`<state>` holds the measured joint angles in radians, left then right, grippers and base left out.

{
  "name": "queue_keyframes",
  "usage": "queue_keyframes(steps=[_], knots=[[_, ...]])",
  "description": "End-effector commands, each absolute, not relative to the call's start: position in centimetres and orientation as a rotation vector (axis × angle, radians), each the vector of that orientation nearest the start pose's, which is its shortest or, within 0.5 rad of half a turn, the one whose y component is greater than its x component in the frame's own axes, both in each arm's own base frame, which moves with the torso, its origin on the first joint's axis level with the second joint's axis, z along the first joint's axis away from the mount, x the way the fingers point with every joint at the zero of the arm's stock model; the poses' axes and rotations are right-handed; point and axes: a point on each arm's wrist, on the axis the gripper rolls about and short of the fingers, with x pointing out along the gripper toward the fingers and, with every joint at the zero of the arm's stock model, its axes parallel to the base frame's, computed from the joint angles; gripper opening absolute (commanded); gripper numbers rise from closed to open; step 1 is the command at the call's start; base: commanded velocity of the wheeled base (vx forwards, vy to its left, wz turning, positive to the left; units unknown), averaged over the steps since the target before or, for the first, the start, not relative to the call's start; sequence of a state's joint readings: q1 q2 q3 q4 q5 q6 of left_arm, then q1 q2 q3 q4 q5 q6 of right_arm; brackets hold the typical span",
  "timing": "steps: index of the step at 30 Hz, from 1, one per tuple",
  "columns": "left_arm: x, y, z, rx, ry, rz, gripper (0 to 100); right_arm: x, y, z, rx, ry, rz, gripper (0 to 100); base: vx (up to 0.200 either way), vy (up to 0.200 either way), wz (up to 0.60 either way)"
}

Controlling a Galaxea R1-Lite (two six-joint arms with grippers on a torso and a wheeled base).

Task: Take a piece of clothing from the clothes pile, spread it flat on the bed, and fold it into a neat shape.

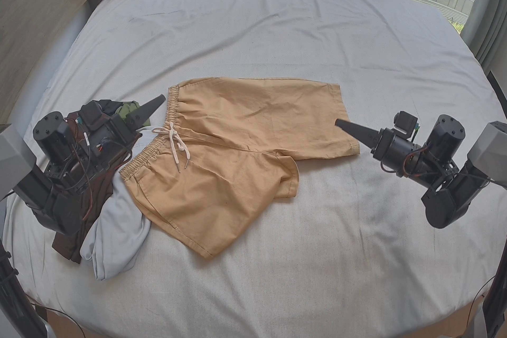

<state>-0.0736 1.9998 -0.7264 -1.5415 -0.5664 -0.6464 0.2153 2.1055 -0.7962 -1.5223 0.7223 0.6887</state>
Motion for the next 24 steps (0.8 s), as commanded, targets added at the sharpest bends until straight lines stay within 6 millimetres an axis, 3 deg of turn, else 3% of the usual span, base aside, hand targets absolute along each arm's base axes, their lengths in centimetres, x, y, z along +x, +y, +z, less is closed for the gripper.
queue_keyframes(steps=[1,24], knots=[[31.9,-3.8,15.8,-0.486,-0.037,-0.738,100,33.3,11.8,10.9,0.552,0.2,1.029,100,0.0,0.0,0.0],[31.3,-5.3,14.0,-0.435,0.014,-0.764,100,34.0,13.5,4.7,0.474,0.317,1.027,100,0.0,0.0,0.0]])
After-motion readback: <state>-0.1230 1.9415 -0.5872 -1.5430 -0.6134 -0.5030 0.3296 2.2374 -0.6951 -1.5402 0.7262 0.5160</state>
